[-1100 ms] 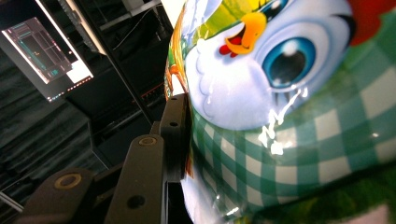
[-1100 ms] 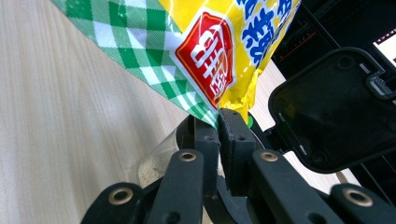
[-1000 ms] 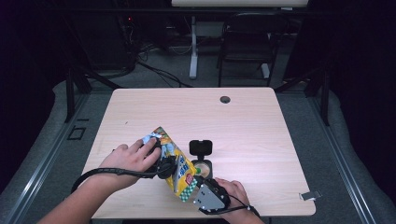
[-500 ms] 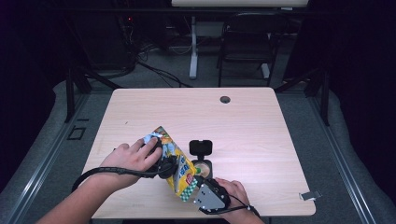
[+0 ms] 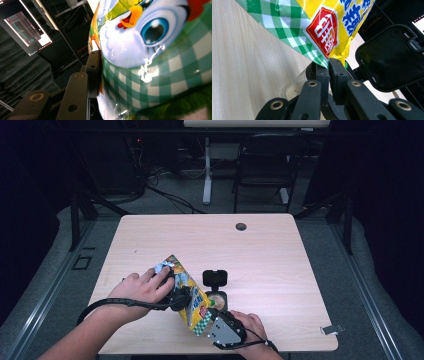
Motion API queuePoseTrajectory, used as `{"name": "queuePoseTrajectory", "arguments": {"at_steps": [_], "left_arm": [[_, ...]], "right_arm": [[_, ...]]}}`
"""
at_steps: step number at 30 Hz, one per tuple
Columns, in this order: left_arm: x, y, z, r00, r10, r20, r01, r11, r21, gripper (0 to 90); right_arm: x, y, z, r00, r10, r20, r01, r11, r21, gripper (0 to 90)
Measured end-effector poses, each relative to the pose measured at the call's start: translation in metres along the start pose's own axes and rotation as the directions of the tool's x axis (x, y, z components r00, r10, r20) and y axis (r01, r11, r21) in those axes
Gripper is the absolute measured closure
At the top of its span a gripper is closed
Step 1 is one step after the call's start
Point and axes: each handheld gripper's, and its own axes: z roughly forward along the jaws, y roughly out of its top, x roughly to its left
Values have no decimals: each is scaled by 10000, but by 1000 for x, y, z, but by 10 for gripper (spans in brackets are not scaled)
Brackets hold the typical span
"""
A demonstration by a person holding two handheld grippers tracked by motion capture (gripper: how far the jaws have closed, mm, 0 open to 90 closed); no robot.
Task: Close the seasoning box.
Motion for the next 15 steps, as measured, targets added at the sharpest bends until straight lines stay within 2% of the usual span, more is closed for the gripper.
{"name": "queuePoseTrajectory", "arguments": {"at_steps": [1,9,15], "left_arm": [[0,0,0,9999,-87,74,87,9999,-78,663],[1,0,0,10000,49,-16,-49,10000,6,663],[1,0,-1,9999,79,62,-79,10000,14,663]], "right_arm": [[0,0,0,10000,-13,4,13,10000,11,862],[0,0,0,10000,-4,3,4,10000,-12,861],[0,0,0,10000,-21,13,21,10000,8,861]]}}
